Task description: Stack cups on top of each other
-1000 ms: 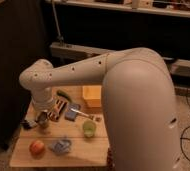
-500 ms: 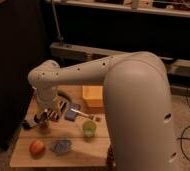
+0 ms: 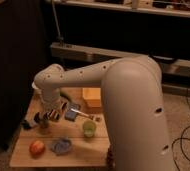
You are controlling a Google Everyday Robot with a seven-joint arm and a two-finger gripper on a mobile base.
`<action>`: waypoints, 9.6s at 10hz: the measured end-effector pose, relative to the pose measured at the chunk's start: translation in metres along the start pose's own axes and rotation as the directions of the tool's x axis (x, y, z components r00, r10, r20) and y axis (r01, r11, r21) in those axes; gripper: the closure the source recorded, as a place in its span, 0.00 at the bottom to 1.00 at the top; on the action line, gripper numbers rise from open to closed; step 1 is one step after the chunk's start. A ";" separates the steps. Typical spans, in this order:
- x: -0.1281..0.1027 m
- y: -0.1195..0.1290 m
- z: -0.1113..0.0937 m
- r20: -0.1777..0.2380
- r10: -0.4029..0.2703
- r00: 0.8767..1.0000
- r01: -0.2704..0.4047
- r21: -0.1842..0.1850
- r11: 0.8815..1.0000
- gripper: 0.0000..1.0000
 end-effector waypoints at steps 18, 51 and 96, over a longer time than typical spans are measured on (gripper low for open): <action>-0.016 0.022 -0.002 0.022 -0.064 0.998 0.065 -0.047 0.997 1.00; 0.101 -0.205 -0.122 -0.065 0.287 0.956 -0.288 -0.007 0.958 1.00; 0.115 -0.234 -0.023 -0.143 0.153 0.978 -0.151 0.026 0.988 0.40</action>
